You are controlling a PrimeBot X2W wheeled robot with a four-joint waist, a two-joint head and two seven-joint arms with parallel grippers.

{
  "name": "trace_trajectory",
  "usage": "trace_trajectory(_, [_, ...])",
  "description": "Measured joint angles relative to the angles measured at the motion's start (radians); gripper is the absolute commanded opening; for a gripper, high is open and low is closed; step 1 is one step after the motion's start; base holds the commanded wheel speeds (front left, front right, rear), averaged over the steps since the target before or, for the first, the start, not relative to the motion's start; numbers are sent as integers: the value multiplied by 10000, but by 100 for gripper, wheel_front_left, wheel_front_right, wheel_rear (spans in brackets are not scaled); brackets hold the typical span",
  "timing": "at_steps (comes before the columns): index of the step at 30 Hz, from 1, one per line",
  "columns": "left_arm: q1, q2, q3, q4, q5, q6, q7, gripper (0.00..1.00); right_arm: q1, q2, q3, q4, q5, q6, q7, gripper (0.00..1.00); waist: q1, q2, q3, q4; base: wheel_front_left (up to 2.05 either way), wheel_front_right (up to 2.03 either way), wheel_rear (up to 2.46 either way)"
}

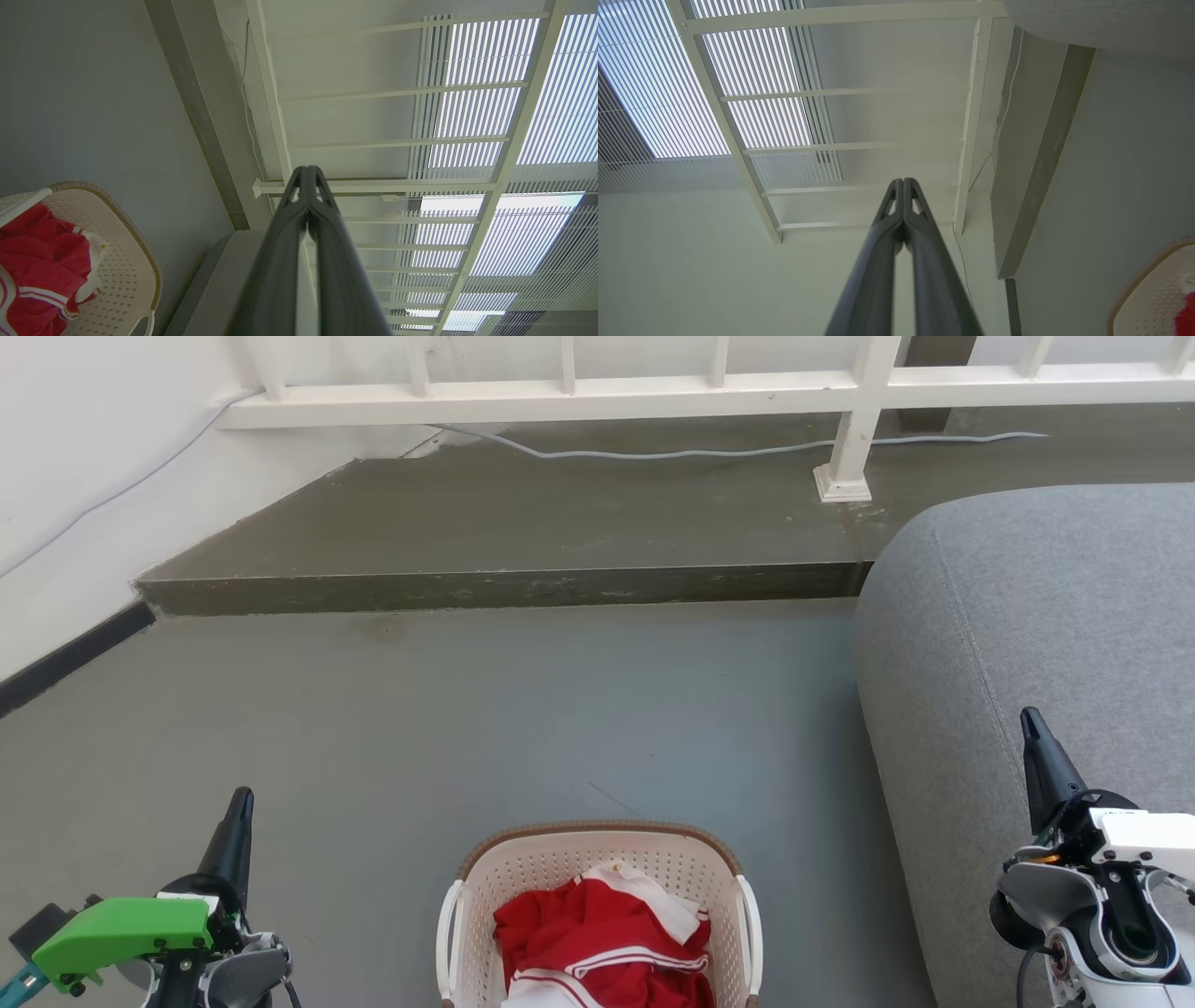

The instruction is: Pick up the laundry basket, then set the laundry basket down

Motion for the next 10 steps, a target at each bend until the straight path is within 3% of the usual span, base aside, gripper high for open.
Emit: trace_trajectory(10, [0, -2, 2, 0, 0, 0, 2, 0, -5, 0, -6, 31, -2, 2, 2, 0, 0, 0, -1, -1, 0, 0, 0])
